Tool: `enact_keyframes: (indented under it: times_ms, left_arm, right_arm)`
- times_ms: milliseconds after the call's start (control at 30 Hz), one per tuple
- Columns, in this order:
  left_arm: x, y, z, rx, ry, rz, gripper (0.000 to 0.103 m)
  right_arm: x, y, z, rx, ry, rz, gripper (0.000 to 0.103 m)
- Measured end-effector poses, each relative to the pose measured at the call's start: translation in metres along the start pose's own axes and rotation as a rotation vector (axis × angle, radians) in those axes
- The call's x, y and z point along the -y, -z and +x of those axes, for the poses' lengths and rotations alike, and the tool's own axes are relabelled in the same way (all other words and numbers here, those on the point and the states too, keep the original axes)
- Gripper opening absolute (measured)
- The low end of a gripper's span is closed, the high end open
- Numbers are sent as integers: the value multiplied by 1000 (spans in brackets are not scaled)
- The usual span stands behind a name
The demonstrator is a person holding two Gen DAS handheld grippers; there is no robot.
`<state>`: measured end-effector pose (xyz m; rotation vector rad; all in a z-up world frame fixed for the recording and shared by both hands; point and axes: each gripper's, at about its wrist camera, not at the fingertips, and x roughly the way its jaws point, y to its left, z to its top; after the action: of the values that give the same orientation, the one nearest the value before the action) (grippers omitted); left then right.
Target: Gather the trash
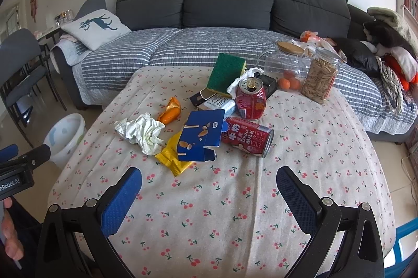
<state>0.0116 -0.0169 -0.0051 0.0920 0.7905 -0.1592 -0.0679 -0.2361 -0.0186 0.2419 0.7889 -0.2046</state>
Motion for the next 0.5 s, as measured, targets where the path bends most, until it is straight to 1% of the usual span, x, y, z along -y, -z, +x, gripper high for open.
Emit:
enact_keyframes:
  times_ms: [33,100,167,267,333,367,400,433,467,500]
  left_arm:
    - [2,-1,0,0,-8,18,103]
    - [4,-4,2,-27,-8,37,103]
    - [3,-9,4,-52,1,29,103]
    - [1,-19,8,-53,20,5,103]
    - [1,-31,18,-103,81,-13,102]
    - [2,-38,23,-132,116,-27,99]
    - [4,-45,29,-165,156,-32,94]
    - [8,-54,35,-191,201,-23,92]
    - [13,-61,39,-210,223,-5,92]
    - [20,-69,45,-219,219,25,92]
  right_arm:
    - [0,0,1,1,4,-1,103]
    - [0,-1,3,-1,9,0,103]
    - [3,-2,4,-3,7,6,103]
    - [6,-5,6,-7,-5,13,103]
    - [12,-13,6,-5,-24,21,103]
    - [18,-19,6,1,-29,44,103]
    - [28,-27,5,9,-34,85,103]
    - [42,-37,6,15,-46,139,103]
    - [56,-47,8,18,-64,191,103]
    - [69,-57,11,14,-75,237,103]
